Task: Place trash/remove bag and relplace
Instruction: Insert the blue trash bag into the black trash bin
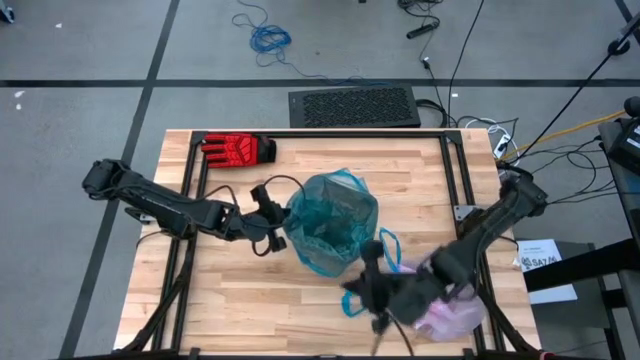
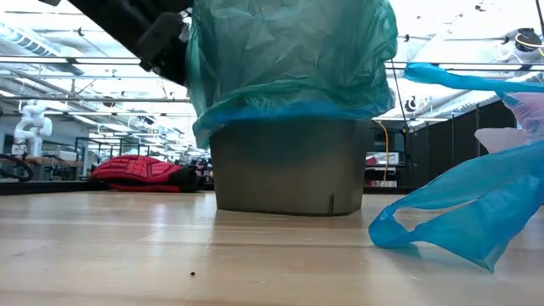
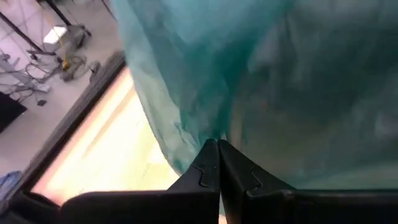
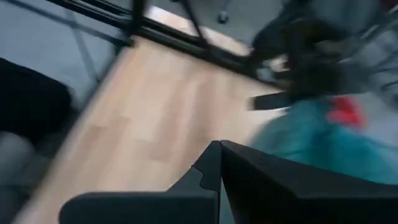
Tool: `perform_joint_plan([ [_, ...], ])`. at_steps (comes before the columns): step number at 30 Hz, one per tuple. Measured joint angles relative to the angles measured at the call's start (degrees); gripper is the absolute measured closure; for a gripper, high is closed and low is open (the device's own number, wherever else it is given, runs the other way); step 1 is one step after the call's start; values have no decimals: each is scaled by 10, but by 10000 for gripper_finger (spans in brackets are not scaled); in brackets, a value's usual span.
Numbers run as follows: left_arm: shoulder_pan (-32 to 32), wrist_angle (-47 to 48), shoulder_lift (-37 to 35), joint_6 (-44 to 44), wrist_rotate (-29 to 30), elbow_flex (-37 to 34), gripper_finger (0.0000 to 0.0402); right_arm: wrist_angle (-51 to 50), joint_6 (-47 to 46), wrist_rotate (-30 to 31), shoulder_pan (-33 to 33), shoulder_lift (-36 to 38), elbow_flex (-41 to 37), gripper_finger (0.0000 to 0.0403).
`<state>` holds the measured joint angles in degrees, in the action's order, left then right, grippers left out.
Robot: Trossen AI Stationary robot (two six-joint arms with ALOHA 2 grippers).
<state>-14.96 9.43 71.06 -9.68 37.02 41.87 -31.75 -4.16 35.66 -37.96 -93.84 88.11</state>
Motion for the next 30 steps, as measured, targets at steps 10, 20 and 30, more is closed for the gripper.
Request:
perform_joint_plan([
  [10, 0, -75, -70, 56, -17, 0, 402, -163, 160, -167, 241, 1, 138, 403],
  [20, 0, -59, -94, 27, -19, -30, 402, -231, 200, -257, 320, -73, 135, 403],
  [30, -13, -148, -93, -50, -20, -120, 402, -251, 197, -259, 323, -113, 135, 403],
])
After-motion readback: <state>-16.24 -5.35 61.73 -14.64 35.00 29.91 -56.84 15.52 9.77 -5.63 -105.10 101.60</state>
